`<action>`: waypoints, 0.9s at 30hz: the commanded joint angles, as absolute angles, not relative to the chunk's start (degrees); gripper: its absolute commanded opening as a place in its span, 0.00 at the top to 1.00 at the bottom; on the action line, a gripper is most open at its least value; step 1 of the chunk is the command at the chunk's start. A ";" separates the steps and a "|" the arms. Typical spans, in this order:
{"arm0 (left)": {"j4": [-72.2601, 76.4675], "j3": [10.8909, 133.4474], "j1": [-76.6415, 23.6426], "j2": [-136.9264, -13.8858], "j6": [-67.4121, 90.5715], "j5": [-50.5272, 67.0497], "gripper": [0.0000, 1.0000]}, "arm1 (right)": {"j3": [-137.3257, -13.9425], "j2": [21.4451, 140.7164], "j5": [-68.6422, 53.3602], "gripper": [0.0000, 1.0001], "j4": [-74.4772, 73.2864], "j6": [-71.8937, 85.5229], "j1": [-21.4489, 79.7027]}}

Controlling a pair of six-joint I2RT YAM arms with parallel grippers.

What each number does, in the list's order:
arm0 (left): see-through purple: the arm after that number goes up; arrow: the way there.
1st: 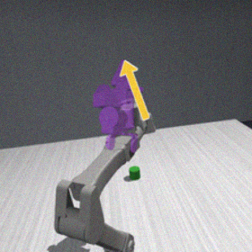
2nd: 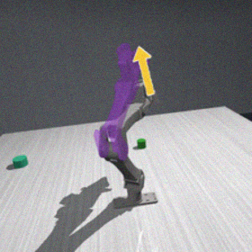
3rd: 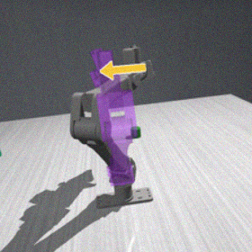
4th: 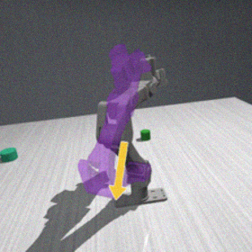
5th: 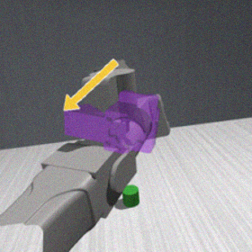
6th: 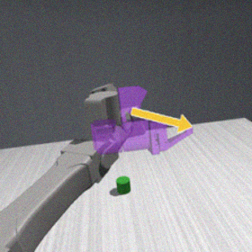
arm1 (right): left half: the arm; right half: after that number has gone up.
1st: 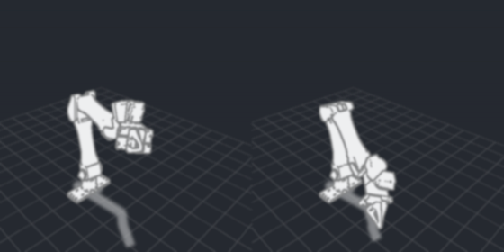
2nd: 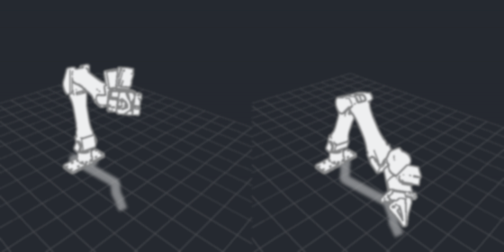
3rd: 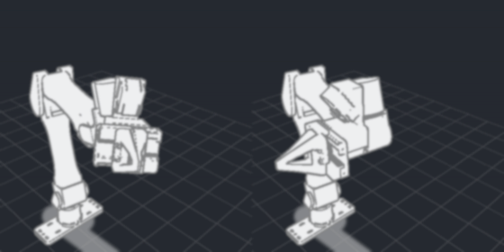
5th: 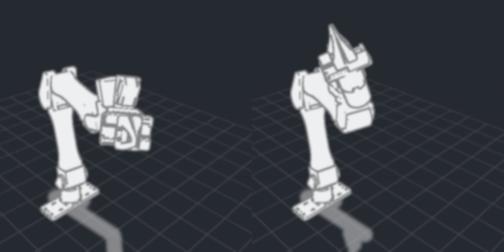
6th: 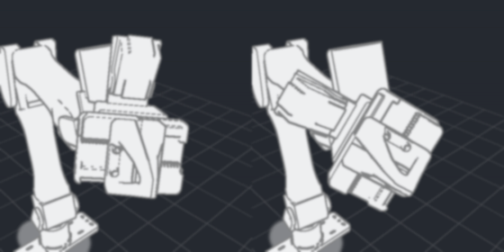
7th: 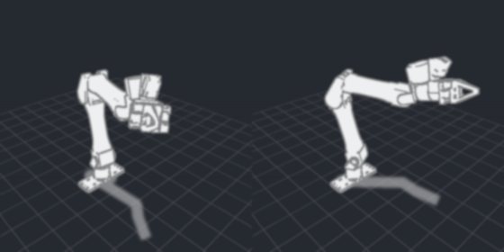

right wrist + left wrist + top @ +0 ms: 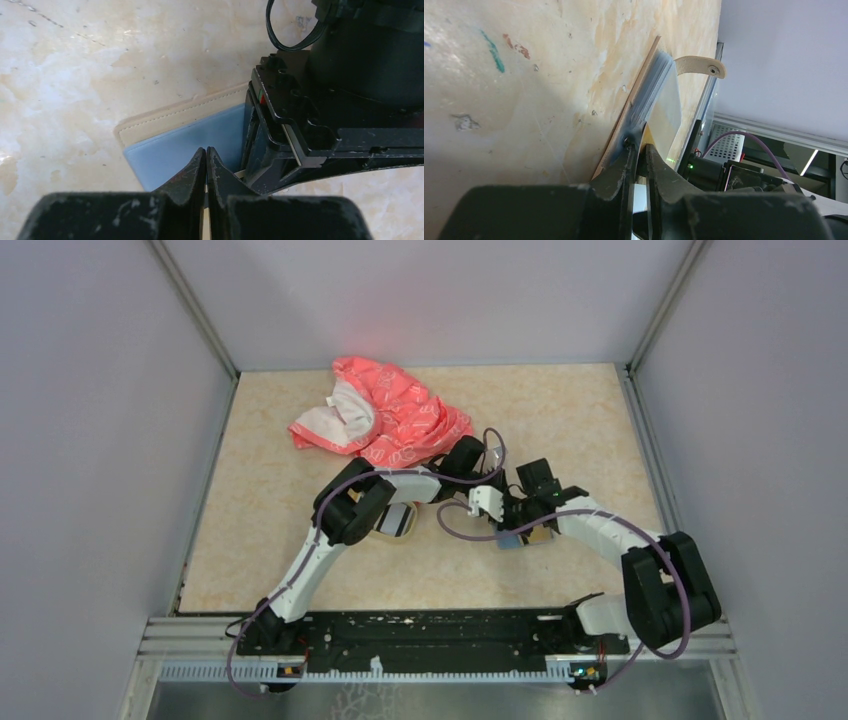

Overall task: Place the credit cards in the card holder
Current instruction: Insert the credit card into the card holder.

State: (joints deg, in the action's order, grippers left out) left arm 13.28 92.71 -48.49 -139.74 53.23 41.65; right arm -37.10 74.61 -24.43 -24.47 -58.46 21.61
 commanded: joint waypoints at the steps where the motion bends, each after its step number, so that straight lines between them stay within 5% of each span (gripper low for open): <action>1: 11.15 91.49 -48.78 -142.87 52.20 39.27 0.81 | -37.09 76.46 -18.49 0.99 -20.78 -56.16 23.13; 27: 11.39 90.76 -48.78 -141.85 51.02 38.06 0.68 | -40.43 75.94 -7.79 0.97 -31.92 -58.94 18.09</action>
State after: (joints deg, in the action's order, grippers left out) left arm 14.28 92.66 -48.56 -139.76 53.25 42.02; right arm -38.39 77.43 -9.10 -29.39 -58.89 20.84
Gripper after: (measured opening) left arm 0.312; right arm 0.028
